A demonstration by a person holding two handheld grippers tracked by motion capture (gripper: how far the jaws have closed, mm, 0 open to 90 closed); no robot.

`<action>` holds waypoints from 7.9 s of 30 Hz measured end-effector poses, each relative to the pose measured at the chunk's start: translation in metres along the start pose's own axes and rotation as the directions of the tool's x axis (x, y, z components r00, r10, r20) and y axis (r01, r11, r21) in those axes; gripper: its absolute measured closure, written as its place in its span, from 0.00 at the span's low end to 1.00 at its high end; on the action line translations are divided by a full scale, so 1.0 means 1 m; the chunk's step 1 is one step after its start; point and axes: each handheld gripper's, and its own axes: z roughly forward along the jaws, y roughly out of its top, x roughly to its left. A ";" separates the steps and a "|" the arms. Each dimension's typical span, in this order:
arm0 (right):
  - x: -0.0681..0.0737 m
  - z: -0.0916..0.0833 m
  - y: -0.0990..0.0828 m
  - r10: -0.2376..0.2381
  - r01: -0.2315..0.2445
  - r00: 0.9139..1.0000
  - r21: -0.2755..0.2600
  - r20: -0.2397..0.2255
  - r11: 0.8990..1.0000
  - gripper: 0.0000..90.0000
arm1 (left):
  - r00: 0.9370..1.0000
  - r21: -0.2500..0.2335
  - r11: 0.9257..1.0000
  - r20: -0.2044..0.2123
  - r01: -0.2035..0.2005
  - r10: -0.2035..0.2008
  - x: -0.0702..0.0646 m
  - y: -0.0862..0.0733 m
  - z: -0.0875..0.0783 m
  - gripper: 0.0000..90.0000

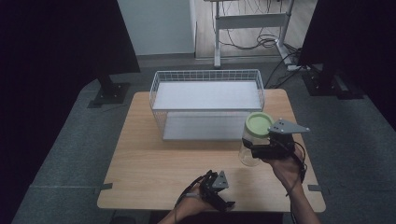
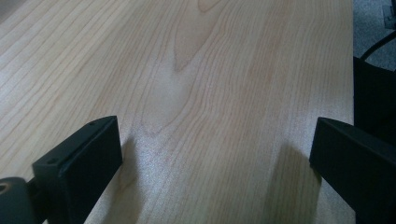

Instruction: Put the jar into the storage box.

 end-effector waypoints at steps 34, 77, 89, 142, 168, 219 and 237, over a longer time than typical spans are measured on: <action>0.015 0.048 0.106 -0.057 0.055 0.992 -0.019 -0.113 0.998 0.12 | 1.000 0.002 1.000 -0.003 -0.003 0.003 0.000 -0.001 -0.001 0.02; 0.015 0.145 0.195 -0.102 0.102 0.984 -0.010 -0.147 0.995 0.12 | 1.000 0.004 1.000 -0.003 -0.004 0.004 0.000 -0.001 -0.001 0.02; 0.007 0.184 0.191 -0.060 0.060 0.983 -0.005 -0.175 0.998 0.12 | 1.000 0.003 1.000 -0.003 -0.004 0.004 0.000 -0.001 -0.001 0.02; 0.000 0.173 0.177 -0.079 0.071 0.974 -0.043 -0.212 0.997 0.03 | 1.000 0.004 1.000 -0.003 -0.006 0.006 0.000 -0.001 -0.001 0.02; -0.004 0.153 0.157 -0.077 0.070 0.973 -0.039 -0.215 0.997 0.04 | 1.000 0.004 1.000 -0.005 -0.006 0.006 0.000 -0.001 -0.001 0.02; -0.006 0.127 0.107 -0.113 0.110 0.969 -0.024 -0.219 0.994 0.04 | 1.000 0.005 1.000 -0.004 -0.006 0.006 0.000 -0.001 -0.001 0.02; -0.006 0.115 0.088 -0.127 0.126 0.967 -0.016 -0.221 0.992 0.04 | 1.000 0.002 1.000 -0.004 -0.002 0.002 -0.001 -0.001 -0.001 0.02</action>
